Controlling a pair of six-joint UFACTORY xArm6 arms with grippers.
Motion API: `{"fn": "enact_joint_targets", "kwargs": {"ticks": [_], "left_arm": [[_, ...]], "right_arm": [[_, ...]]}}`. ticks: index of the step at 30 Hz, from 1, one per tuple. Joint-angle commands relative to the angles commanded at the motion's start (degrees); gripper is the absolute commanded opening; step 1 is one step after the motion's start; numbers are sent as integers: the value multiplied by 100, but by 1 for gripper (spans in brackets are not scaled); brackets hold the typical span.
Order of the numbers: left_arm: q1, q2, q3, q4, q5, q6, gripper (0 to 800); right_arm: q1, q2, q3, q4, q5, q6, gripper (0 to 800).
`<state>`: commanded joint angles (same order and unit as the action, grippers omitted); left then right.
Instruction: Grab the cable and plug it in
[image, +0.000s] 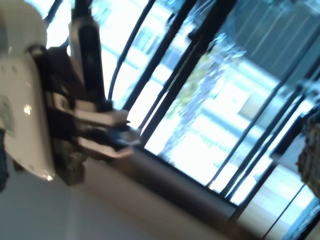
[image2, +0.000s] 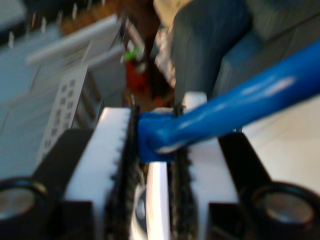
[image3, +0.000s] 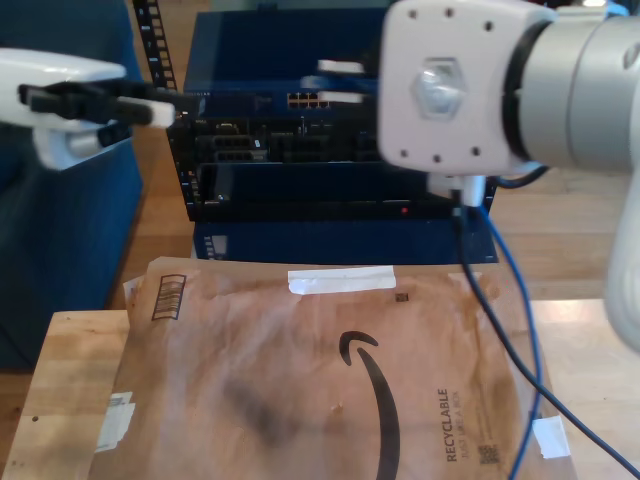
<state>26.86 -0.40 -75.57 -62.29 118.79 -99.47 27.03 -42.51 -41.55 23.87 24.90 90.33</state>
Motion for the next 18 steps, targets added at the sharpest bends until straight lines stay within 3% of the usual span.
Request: {"fn": "enact_joint_targets", "kwargs": {"ticks": [4,7,11,18], "left_arm": [[229,0,-273,1319,-18,202,798],[378,-88,-299,2136,9,879,798],[396,-492,-149,3552,18,1574,798],[510,-1310,932,5433,0,3024,799]], "right_arm": [[-774,325,-193,0,853,123,2],[-1160,457,-237,-9,1547,158,2],[-1512,607,-246,-26,2303,193,1],[-2136,809,-237,-62,3323,264,0]]}}
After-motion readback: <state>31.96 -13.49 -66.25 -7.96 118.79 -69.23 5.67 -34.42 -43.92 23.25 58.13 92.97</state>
